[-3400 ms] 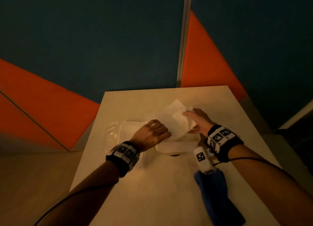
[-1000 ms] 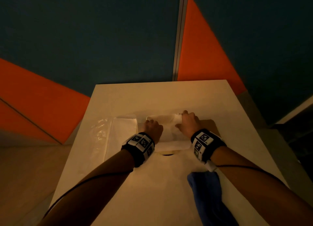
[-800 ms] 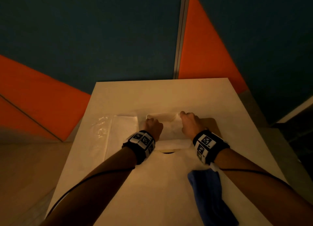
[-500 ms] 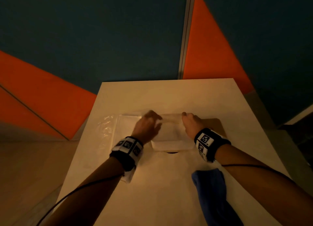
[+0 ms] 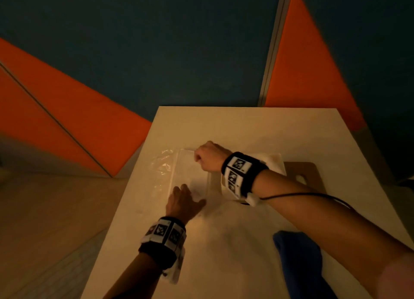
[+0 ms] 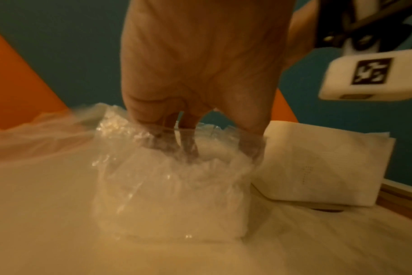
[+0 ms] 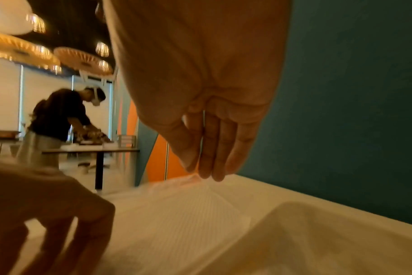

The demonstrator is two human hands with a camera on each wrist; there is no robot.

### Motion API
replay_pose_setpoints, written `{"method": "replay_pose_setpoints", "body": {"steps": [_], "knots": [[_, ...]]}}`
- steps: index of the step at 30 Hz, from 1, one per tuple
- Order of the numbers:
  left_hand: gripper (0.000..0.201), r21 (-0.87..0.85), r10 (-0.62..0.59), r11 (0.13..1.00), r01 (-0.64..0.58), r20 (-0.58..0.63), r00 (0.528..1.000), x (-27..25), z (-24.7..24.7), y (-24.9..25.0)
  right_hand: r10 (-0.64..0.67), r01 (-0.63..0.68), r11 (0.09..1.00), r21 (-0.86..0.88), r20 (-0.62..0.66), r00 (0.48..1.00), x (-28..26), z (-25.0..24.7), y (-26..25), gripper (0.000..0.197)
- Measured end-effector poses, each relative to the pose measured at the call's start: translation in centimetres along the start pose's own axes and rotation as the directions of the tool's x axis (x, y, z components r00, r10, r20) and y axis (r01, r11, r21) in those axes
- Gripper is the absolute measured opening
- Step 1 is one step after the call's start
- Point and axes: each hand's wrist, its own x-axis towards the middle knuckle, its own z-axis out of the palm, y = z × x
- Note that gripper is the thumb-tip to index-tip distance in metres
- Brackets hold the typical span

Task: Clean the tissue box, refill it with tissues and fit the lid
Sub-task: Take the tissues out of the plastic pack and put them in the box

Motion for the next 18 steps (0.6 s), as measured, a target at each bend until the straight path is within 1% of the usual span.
{"method": "replay_pose_setpoints", "body": {"steps": [3, 5, 7, 9, 12, 15, 18], "knots": [[0.071, 0.014, -0.029, 0.999, 0.029, 0.009, 1.0, -0.2, -0.2, 0.4, 0.039, -0.03, 0.996, -0.089, 0.101, 0.994, 3.0, 1.3, -1.4, 0.039], [0.07, 0.039, -0.035, 0.999, 0.035, 0.018, 0.999, -0.4, -0.3, 0.6, 0.083, -0.067, 0.991, -0.12, 0.136, 0.987, 4.6, 1.9, -1.7, 0.04], [0.063, 0.075, -0.021, 0.997, 0.02, 0.018, 1.0, -0.5, -0.4, 0.7, 0.122, -0.103, 0.986, -0.128, 0.144, 0.982, 5.6, 2.3, -1.7, 0.039], [0.048, 0.087, 0.004, 0.996, -0.004, 0.002, 1.0, -0.6, -0.7, 0.7, 0.15, -0.133, 0.984, -0.119, 0.143, 0.978, 6.3, 2.6, -1.5, 0.041], [0.035, 0.008, 0.025, 1.0, -0.024, -0.027, 0.999, -0.5, -1.0, 0.3, 0.178, -0.166, 0.982, -0.089, 0.152, 0.972, 6.9, 2.7, -1.1, 0.047], [0.028, -0.091, 0.016, 0.996, -0.02, -0.038, 0.999, -0.9, -1.3, -0.1, 0.201, -0.193, 0.979, -0.061, 0.167, 0.965, 6.7, 2.4, -0.7, 0.052], [0.025, -0.139, 0.022, 0.99, -0.027, -0.039, 0.999, -1.2, -1.6, -0.5, 0.201, -0.192, 0.979, -0.066, 0.182, 0.963, 6.6, 2.3, -0.6, 0.051]]}}
